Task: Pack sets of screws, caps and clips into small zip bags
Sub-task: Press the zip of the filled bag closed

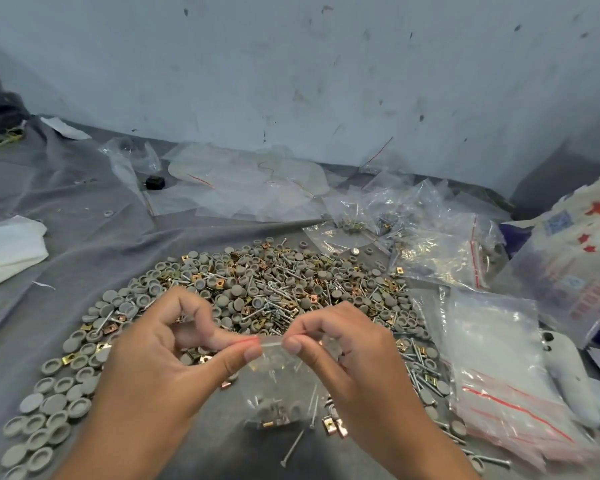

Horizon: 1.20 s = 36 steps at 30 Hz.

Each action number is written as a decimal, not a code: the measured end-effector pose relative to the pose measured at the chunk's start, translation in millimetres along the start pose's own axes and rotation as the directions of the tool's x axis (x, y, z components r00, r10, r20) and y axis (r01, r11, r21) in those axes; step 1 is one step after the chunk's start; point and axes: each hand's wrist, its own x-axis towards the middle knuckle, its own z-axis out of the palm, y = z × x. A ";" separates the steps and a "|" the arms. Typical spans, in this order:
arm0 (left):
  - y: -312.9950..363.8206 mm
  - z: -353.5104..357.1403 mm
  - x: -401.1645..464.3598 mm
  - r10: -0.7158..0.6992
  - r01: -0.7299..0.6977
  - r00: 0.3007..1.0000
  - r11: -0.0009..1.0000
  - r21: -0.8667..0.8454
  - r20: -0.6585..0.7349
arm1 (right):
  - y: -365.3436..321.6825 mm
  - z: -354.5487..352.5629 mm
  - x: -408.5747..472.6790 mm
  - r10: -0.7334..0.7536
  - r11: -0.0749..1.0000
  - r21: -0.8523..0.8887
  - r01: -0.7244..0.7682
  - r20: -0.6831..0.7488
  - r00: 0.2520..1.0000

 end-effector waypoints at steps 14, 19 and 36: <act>-7.4 -4.9 6.7 0.008 -0.009 1.000 0.996 -0.088 -0.008 | 109.8 -120.3 131.9 0.607 0.771 0.544 -0.331 -0.472 0.639; -6.2 -4.3 4.6 -0.010 0.012 0.999 0.998 -0.057 0.036 | 192.9 -167.6 91.5 0.768 0.639 0.336 -0.692 -0.336 0.546; -4.6 3.4 -0.1 -0.011 0.008 0.994 1.000 0.028 0.112 | 69.3 -137.8 -29.3 0.378 0.894 -0.159 -0.419 -0.233 0.896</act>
